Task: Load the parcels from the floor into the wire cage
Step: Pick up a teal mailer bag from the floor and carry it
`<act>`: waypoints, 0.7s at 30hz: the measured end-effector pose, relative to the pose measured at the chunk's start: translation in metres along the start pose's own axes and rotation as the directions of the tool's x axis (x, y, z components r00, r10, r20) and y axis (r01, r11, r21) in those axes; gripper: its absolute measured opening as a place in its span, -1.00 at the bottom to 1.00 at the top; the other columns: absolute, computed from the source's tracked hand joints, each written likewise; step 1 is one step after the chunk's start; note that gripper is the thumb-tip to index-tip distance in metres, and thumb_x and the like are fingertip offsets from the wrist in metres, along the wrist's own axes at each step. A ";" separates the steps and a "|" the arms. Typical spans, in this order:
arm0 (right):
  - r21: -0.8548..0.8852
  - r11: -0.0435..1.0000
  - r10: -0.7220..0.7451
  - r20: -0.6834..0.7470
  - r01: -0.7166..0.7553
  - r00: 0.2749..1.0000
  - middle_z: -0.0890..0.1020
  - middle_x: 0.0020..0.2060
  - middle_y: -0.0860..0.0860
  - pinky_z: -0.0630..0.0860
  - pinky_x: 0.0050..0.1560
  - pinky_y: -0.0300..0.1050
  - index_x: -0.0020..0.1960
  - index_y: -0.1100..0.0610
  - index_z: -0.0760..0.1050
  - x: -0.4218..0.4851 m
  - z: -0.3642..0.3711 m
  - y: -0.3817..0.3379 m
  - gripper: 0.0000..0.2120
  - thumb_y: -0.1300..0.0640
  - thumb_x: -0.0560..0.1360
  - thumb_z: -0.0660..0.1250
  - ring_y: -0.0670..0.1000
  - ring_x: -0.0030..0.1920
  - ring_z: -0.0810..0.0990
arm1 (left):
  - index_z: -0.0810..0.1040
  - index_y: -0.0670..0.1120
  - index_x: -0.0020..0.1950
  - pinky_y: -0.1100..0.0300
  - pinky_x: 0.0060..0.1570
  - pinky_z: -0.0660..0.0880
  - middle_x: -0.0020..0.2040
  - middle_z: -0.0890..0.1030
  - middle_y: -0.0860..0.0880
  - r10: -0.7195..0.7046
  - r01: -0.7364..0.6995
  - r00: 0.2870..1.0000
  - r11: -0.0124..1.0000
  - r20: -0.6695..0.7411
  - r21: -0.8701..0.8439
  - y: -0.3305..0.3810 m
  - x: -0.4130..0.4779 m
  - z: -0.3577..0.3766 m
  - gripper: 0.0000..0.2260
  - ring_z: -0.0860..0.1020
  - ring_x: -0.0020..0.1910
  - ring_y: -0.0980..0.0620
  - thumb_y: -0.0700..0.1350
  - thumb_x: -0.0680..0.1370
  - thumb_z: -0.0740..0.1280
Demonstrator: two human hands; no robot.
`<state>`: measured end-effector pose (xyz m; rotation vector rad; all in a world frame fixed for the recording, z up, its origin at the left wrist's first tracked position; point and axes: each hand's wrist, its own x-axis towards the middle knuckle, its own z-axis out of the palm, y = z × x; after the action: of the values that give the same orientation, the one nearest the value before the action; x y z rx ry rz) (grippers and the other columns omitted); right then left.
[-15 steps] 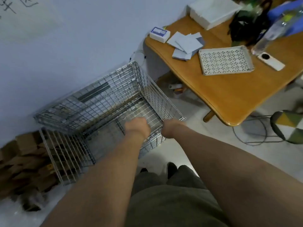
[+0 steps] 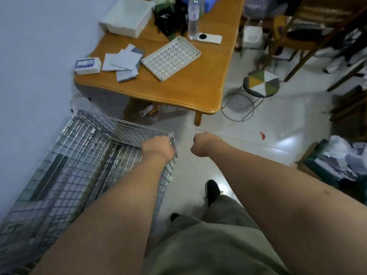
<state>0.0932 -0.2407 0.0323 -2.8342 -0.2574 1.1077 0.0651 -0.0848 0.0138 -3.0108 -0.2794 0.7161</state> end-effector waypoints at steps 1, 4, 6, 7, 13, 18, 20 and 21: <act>0.025 0.999 0.046 0.005 -0.047 0.999 0.52 0.33 0.11 0.52 0.22 0.08 0.39 0.09 0.45 -0.005 0.003 0.014 -0.63 0.05 0.61 0.16 0.18 0.28 0.52 | 0.60 -0.06 0.24 0.08 0.02 0.46 0.21 0.65 -0.12 0.044 -0.044 0.999 0.999 -0.005 0.011 0.013 0.002 0.000 -0.73 0.62 0.20 -0.16 -0.01 0.62 0.24; 0.104 0.979 0.173 0.029 -0.175 0.984 0.52 0.31 0.11 0.51 0.21 0.07 0.38 0.08 0.44 -0.018 0.015 0.055 -0.63 0.08 0.59 0.18 0.17 0.25 0.53 | 0.58 -0.07 0.28 0.08 -0.02 0.39 0.26 0.62 -0.14 0.162 -0.163 0.987 0.985 0.023 0.049 0.053 0.004 0.000 -0.71 0.59 0.24 -0.17 -0.04 0.62 0.22; 0.154 0.958 0.236 0.046 -0.241 0.971 0.52 0.31 0.10 0.50 0.20 0.06 0.39 0.08 0.43 -0.029 0.021 0.081 -0.62 0.10 0.59 0.17 0.17 0.25 0.53 | 0.58 -0.08 0.28 0.08 0.00 0.40 0.26 0.62 -0.14 0.223 -0.226 0.974 0.970 0.040 0.085 0.079 0.005 -0.001 -0.70 0.59 0.25 -0.19 -0.04 0.62 0.21; 0.177 0.946 0.265 0.051 -0.270 0.963 0.51 0.31 0.10 0.50 0.19 0.05 0.40 0.09 0.42 -0.033 0.024 0.094 -0.62 0.10 0.59 0.17 0.17 0.25 0.53 | 0.58 -0.08 0.28 0.08 0.04 0.42 0.26 0.62 -0.14 0.249 -0.252 0.967 0.963 0.045 0.099 0.092 0.005 -0.001 -0.70 0.58 0.25 -0.19 -0.02 0.62 0.20; 0.302 0.875 0.377 0.062 -0.378 0.924 0.51 0.28 0.11 0.50 0.20 0.06 0.36 0.11 0.43 -0.051 0.034 0.164 -0.64 0.13 0.58 0.16 0.16 0.12 0.50 | 0.55 -0.08 0.33 0.08 0.08 0.43 0.31 0.58 -0.14 0.416 -0.418 0.908 0.885 0.051 0.207 0.174 0.008 -0.012 -0.68 0.55 0.29 -0.18 -0.05 0.64 0.16; 0.389 0.812 0.446 0.067 -0.434 0.893 0.53 0.22 0.09 0.49 0.11 0.02 0.32 0.11 0.45 -0.054 0.034 0.225 -0.65 0.14 0.56 0.17 0.14 0.05 0.48 | 0.54 -0.08 0.29 0.08 0.00 0.40 0.26 0.60 -0.16 0.519 -0.520 0.851 0.815 0.078 0.254 0.254 0.010 -0.024 -0.71 0.57 0.22 -0.20 -0.08 0.63 0.16; 0.417 0.787 0.468 0.078 -0.455 0.880 0.53 0.21 0.10 0.51 0.16 0.04 0.33 0.11 0.44 -0.053 0.034 0.251 -0.65 0.13 0.56 0.17 0.14 0.05 0.48 | 0.54 -0.08 0.29 0.10 -0.02 0.40 0.24 0.60 -0.15 0.553 -0.555 0.828 0.786 0.092 0.272 0.285 0.011 -0.028 -0.71 0.57 0.21 -0.20 -0.08 0.64 0.16; 0.428 0.777 0.476 0.083 -0.463 0.876 0.53 0.20 0.09 0.51 0.17 0.05 0.34 0.11 0.44 -0.053 0.033 0.265 -0.64 0.13 0.56 0.17 0.14 0.04 0.48 | 0.54 -0.07 0.29 0.10 -0.02 0.39 0.24 0.60 -0.14 0.567 -0.569 0.818 0.771 0.100 0.287 0.300 0.011 -0.030 -0.71 0.57 0.21 -0.19 -0.07 0.64 0.16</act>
<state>0.0657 -0.5103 0.0054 -2.5453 0.6658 1.0210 0.1384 -0.3774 0.0130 -2.7723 0.7207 0.7095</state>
